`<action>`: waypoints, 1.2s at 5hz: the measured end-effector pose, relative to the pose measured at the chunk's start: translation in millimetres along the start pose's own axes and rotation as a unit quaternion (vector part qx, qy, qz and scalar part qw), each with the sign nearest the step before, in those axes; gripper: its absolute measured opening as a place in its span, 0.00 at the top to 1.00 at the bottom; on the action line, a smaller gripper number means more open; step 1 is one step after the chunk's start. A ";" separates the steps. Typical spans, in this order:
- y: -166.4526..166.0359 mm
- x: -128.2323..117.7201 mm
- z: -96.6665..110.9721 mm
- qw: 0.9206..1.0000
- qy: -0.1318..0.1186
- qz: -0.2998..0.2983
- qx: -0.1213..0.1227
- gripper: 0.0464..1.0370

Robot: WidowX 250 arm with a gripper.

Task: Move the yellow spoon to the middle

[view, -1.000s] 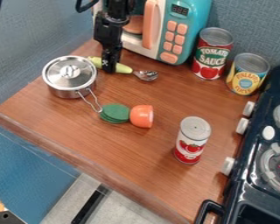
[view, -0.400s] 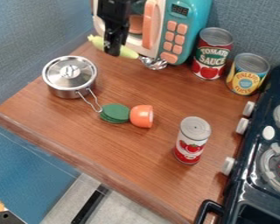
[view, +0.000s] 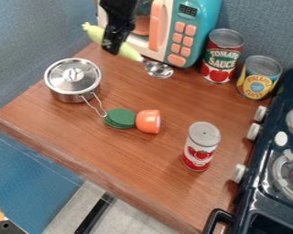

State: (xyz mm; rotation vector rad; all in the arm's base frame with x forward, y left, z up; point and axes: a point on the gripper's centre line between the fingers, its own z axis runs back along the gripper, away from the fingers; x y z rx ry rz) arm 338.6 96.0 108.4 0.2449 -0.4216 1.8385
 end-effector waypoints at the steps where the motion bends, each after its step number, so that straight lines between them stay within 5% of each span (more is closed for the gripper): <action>1: 15.9 14.9 1.4 0.999 -0.040 0.021 0.015 0.64; 3: 35.4 36.4 -25.4 0.988 -0.124 0.063 0.064 0.64; 4: 46.0 37.5 -47.1 0.985 -0.128 0.067 0.097 0.64; 6: 54.2 12.3 -54.6 0.985 -0.134 0.038 0.102 0.64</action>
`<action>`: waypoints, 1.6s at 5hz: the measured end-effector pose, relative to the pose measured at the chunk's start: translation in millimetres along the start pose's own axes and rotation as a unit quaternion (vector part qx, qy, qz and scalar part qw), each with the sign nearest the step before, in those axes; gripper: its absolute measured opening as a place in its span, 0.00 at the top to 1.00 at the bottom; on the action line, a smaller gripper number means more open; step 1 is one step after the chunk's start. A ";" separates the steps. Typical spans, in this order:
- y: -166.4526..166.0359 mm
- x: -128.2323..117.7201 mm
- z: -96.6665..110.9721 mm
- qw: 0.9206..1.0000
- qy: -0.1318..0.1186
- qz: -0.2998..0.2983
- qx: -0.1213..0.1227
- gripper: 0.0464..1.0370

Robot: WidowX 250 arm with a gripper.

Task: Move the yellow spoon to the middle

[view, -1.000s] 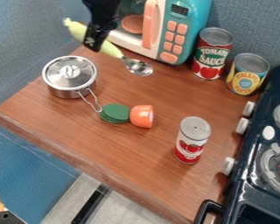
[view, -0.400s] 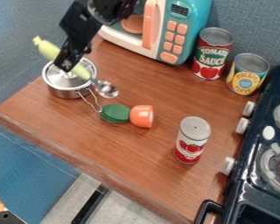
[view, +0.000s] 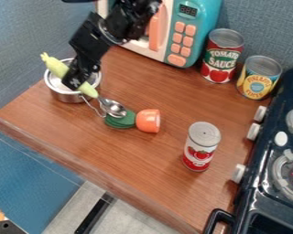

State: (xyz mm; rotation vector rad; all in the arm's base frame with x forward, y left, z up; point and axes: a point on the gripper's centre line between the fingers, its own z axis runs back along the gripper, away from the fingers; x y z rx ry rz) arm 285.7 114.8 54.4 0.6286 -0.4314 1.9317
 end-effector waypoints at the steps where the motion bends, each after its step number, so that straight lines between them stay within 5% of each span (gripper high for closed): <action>1: 6.0 -10.7 -4.3 1.000 0.013 0.004 0.013 0.64; 4: 5.9 -47.3 10.9 0.996 0.033 0.079 0.012 0.64; 5: -3.2 -62.8 33.2 0.994 0.061 0.086 -0.008 0.64; 8: -14.2 -88.5 63.0 0.992 0.086 0.087 -0.025 0.64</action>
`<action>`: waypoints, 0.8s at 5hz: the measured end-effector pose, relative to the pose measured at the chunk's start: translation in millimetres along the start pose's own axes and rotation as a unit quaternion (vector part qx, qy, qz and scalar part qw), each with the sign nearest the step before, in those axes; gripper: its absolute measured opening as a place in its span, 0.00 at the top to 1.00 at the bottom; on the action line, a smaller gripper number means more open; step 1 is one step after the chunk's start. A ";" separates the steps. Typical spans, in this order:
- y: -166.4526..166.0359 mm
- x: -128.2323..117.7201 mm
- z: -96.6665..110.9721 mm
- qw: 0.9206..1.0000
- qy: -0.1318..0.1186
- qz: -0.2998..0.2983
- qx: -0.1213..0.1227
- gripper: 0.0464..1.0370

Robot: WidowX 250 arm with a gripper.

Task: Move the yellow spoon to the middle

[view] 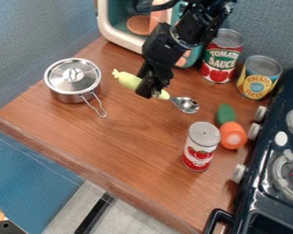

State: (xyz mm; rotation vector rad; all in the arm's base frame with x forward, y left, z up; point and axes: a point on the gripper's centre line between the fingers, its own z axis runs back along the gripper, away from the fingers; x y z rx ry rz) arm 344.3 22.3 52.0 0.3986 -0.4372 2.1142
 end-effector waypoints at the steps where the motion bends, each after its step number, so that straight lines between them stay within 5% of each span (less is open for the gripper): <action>1: 3.2 -4.9 2.1 1.000 0.001 -0.005 -0.004 0.64; 2: 5.6 -8.4 -7.9 1.000 -0.006 -0.014 -0.003 0.64; 4: 1.4 -22.9 -45.8 0.996 0.059 -0.058 0.039 0.64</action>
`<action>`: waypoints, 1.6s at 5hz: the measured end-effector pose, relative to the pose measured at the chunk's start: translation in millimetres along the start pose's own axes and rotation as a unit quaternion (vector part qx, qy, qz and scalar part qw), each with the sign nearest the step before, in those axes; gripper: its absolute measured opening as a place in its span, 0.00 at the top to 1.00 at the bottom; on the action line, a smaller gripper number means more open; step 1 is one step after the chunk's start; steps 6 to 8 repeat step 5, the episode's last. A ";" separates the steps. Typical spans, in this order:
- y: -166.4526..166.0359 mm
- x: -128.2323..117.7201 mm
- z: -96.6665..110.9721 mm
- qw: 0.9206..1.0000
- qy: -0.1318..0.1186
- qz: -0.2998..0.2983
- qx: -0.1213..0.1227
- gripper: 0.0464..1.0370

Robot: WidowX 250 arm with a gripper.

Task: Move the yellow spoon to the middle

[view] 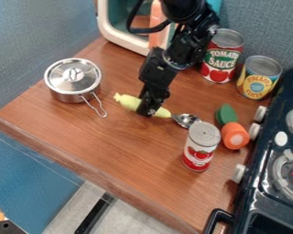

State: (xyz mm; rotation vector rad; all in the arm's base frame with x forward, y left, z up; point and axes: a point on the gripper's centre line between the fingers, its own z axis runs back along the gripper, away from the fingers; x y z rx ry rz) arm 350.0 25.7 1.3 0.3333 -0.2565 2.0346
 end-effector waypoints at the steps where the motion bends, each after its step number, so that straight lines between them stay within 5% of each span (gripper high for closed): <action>1: -5.6 -10.8 -5.2 0.997 0.048 -0.049 0.027 0.58; 3: -5.1 -10.7 -3.6 0.996 0.057 -0.057 0.043 0.06; 5: -0.7 7.6 47.8 0.998 0.049 -0.045 -0.003 0.04; 8: -0.7 7.6 47.8 0.998 0.049 -0.045 -0.003 0.04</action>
